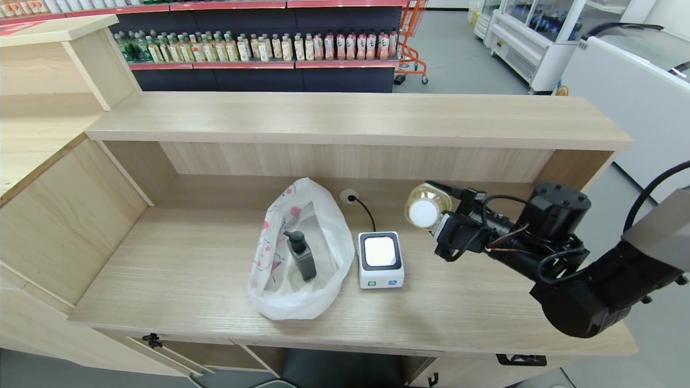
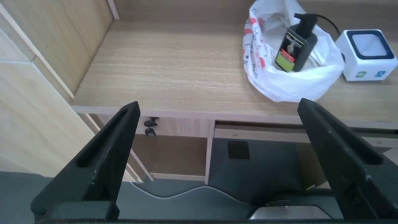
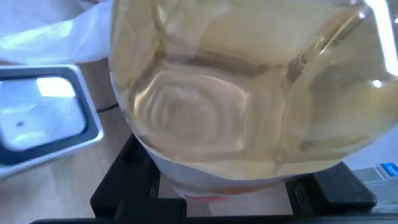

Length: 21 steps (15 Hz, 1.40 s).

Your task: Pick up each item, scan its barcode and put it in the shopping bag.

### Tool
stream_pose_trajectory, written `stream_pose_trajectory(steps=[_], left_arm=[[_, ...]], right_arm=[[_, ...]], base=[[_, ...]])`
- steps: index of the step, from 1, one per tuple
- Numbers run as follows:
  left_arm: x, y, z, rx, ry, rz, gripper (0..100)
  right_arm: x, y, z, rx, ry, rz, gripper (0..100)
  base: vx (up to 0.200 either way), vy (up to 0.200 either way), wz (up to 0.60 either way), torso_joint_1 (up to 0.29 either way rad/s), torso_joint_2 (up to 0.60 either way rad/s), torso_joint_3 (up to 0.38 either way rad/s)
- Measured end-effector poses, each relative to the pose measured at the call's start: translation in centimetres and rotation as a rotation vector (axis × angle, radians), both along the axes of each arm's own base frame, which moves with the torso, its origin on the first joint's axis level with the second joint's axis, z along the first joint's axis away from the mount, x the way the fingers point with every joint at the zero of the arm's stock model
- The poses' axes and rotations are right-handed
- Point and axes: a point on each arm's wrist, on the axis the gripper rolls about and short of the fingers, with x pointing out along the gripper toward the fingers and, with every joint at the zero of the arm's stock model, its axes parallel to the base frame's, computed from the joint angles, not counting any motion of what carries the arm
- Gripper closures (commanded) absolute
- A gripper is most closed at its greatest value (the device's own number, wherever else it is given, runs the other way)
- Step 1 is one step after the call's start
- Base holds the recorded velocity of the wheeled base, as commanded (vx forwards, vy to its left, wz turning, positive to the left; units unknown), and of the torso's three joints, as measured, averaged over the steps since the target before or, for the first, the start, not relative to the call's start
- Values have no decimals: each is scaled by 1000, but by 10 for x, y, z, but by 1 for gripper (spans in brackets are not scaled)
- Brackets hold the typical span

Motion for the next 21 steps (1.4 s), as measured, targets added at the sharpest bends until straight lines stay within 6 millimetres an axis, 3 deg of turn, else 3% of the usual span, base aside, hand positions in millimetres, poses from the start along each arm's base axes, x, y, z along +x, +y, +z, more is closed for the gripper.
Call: stream_pose_trajectory(steps=[9, 15, 21], left_arm=[[0, 0, 0, 0, 0, -1, 0], [0, 0, 0, 0, 0, -1, 0], [0, 0, 0, 0, 0, 0, 0]], right_arm=[[-7, 14, -28, -24, 64, 37, 100], [-25, 12, -56, -57, 139, 33, 100], [-25, 16, -69, -74, 175, 44, 100]], base=[[0, 0, 0, 0, 0, 0], [0, 0, 0, 0, 0, 0], [0, 0, 0, 0, 0, 0]])
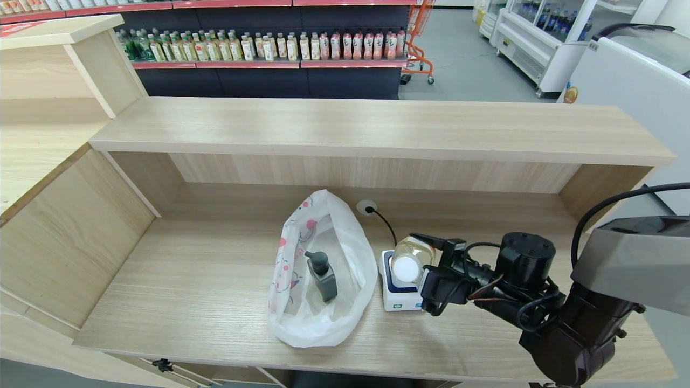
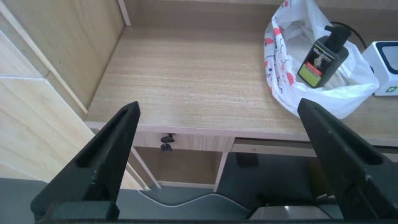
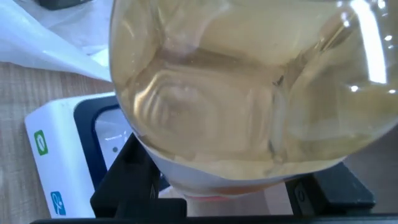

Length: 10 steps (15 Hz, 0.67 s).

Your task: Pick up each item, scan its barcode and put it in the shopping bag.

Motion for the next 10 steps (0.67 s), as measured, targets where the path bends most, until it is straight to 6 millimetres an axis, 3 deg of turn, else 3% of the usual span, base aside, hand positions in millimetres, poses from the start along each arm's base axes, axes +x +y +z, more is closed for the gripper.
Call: stream_pose_trajectory(steps=[10], left_arm=[[0, 0, 0, 0, 0, 0, 0]], right_arm=[[3, 14, -12, -8, 17, 33, 100]], base=[[0, 0, 0, 0, 0, 0]])
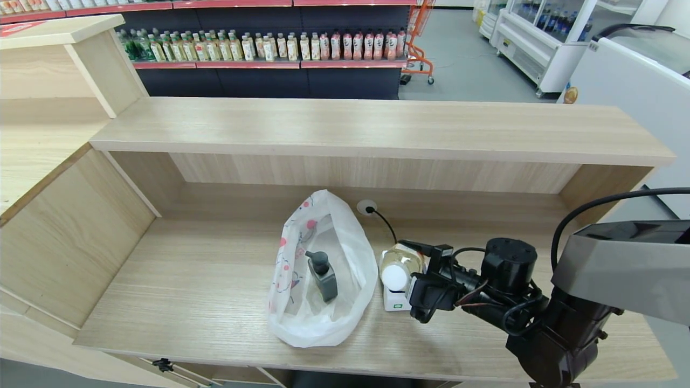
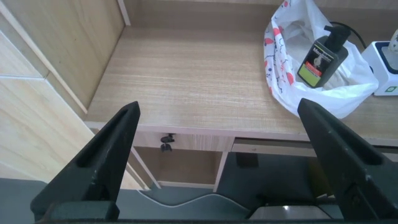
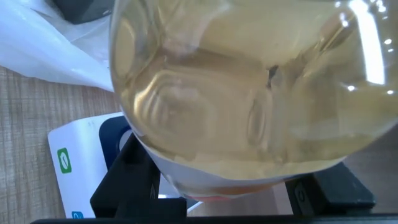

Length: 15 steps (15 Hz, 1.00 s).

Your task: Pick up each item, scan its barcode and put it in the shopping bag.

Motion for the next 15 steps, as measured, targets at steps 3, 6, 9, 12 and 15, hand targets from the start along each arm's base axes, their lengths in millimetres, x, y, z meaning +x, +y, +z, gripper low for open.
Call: stream_pose_trajectory(steps=[3, 6, 9, 12, 15], left_arm=[[0, 0, 0, 0, 0, 0, 0], [0, 0, 0, 0, 0, 0, 0], [0, 0, 0, 0, 0, 0, 0], [0, 0, 0, 0, 0, 0, 0], [0, 0, 0, 0, 0, 0, 0]], right_arm=[[0, 0, -3, -4, 5, 0, 100], [1, 0, -4, -3, 3, -2, 100], [1, 0, -5, -4, 5, -1, 100], [1, 0, -7, -6, 10, -1, 100], [2, 0, -9, -7, 11, -3, 100]], base=[[0, 0, 0, 0, 0, 0], [0, 0, 0, 0, 0, 0], [0, 0, 0, 0, 0, 0], [0, 0, 0, 0, 0, 0], [0, 0, 0, 0, 0, 0]])
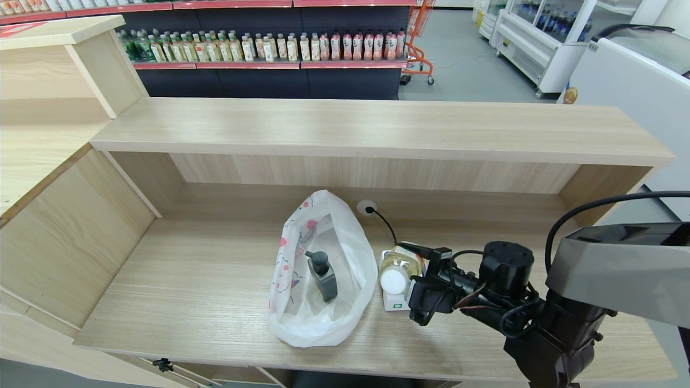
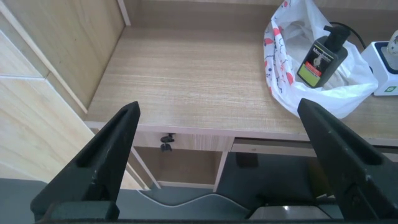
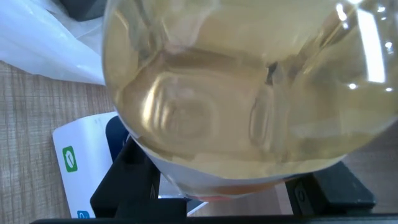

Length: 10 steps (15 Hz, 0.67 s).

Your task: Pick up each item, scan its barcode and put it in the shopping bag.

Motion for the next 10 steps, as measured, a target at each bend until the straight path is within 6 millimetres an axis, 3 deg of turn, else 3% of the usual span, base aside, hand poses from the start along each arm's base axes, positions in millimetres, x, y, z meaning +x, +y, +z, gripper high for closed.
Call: stream_pose_trajectory(steps=[4, 6, 10], left_arm=[[0, 0, 0, 0, 0, 0, 0], [0, 0, 0, 0, 0, 0, 0], [0, 0, 0, 0, 0, 1, 0]], right_arm=[[0, 0, 1, 1, -1, -1, 100], [4, 3, 12, 31, -26, -22, 100], [0, 32, 74, 423, 18, -353, 100]], base=[[0, 0, 0, 0, 0, 0], [0, 0, 0, 0, 0, 0], [0, 0, 0, 0, 0, 0]])
